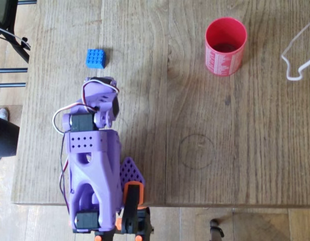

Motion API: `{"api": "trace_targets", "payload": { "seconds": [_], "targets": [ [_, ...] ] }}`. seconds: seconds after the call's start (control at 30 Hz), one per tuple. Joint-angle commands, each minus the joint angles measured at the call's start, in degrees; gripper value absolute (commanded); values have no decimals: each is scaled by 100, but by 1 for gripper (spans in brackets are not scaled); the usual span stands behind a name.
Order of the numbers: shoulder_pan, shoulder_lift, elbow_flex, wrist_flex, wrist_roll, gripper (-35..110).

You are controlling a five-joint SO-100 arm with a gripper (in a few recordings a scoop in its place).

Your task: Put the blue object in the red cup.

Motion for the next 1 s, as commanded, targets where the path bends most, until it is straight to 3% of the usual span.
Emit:
{"api": "trace_targets", "payload": {
  "seconds": [0.0, 0.9, 0.97],
  "targets": [
    [18, -44, -105, -97, -26, 0],
    [18, -44, -105, -97, 0, 0],
    [114, -44, -105, -132, -378, 1]
  ]
}}
